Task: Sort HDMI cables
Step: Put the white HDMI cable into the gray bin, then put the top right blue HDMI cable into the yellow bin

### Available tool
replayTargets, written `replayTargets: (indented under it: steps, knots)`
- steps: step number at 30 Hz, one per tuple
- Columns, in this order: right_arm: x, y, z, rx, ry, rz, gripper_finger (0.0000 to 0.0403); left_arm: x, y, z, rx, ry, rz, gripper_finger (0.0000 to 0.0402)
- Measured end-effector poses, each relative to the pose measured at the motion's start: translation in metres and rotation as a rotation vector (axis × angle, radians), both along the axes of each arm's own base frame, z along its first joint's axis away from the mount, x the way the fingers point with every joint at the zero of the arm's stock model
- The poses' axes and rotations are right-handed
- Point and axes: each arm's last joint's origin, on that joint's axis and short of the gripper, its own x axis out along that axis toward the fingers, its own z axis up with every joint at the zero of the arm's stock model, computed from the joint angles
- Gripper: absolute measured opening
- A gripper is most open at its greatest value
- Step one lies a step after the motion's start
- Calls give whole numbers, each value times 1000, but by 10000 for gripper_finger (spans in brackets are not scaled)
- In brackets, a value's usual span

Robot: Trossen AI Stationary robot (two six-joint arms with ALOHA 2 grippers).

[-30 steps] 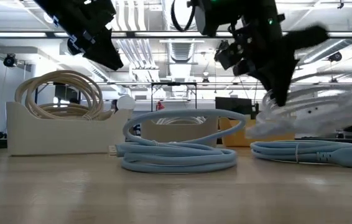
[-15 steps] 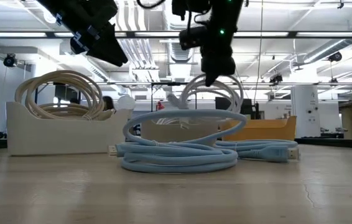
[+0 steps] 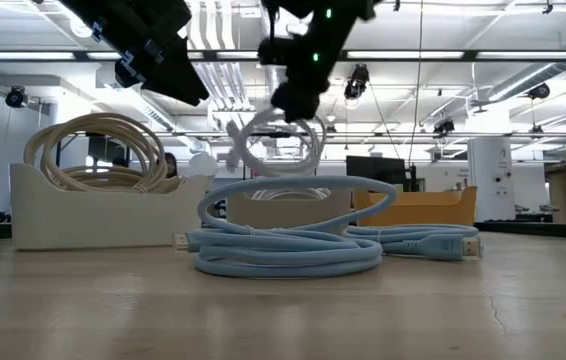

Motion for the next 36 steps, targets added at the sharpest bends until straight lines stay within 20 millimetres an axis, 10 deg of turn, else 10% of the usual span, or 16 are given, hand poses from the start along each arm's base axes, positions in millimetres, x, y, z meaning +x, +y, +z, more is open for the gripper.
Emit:
replayTargets:
  steps: [19, 36]
  knots:
    - [-3, -41, -53, 227, 76, -34, 62, -2, 0, -11, 1, 24, 3, 161]
    - [-37, 13, -3, 429, 100, 5, 136, -1, 0, -10, 5, 17, 8, 161]
